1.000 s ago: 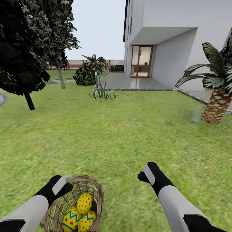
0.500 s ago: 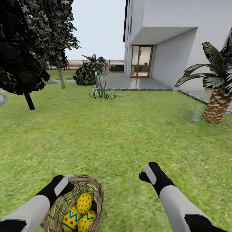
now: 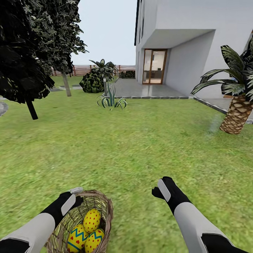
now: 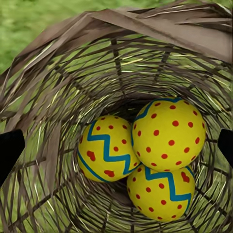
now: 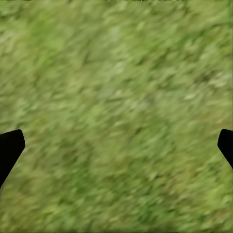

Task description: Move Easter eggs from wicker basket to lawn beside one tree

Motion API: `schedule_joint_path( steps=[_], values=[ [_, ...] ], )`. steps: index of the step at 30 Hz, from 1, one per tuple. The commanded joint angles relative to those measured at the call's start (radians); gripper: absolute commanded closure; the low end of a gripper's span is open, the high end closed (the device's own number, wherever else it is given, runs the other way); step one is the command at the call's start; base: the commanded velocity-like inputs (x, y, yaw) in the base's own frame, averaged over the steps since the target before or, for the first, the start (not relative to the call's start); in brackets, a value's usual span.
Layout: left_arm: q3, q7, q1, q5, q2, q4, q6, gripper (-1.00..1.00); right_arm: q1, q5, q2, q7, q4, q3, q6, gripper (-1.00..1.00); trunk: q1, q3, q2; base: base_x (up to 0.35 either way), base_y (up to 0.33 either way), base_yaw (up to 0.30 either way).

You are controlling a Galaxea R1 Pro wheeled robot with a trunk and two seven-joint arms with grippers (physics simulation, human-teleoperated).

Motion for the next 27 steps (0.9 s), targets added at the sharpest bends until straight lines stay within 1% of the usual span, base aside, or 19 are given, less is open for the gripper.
schedule_joint_path(
  steps=[1, 4, 9, 14, 19, 27],
  values=[
    [-0.009, 0.007, 0.0, 0.011, 0.001, -0.003, 0.001, -1.0, 0.0, -0.01, 0.001, -0.01, -0.002, -0.003, -0.001, -1.0, 0.0, -0.001, 0.0, 0.0, 0.0, 0.0],
    [-0.011, 0.006, 0.0, 0.01, 0.001, -0.005, -0.008, -1.0, 0.0, -0.01, 0.001, -0.011, -0.002, -0.002, -0.005, -1.0, 0.0, -0.001, 0.0, 0.0, 0.0, 0.0],
    [-0.013, 0.005, 0.0, 0.01, 0.001, -0.005, -0.027, -1.0, 0.0, -0.012, 0.001, -0.009, -0.002, 0.0, -0.006, -1.0, 0.019, -0.017, -0.035, 0.0, 0.0, 0.0],
    [-0.015, 0.005, 0.0, 0.01, 0.001, -0.002, -0.042, -1.0, 0.0, -0.012, 0.001, -0.008, -0.026, 0.001, -0.002, -1.0, 0.019, -0.017, -0.035, 0.0, 0.0, 0.0],
    [-0.016, 0.002, 0.0, 0.01, 0.001, -0.002, -0.04, -1.0, 0.001, -0.012, 0.001, -0.008, -0.046, 0.001, 0.004, -1.0, 0.019, -0.017, -0.035, 0.0, 0.0, 0.0],
    [-0.016, -0.043, 0.0, 0.01, 0.002, 0.001, -0.034, -1.0, 0.001, -0.012, 0.001, -0.008, -0.049, 0.001, 0.005, -1.0, 0.05, -0.042, -0.091, 0.0, 0.0, 0.0]
  ],
)
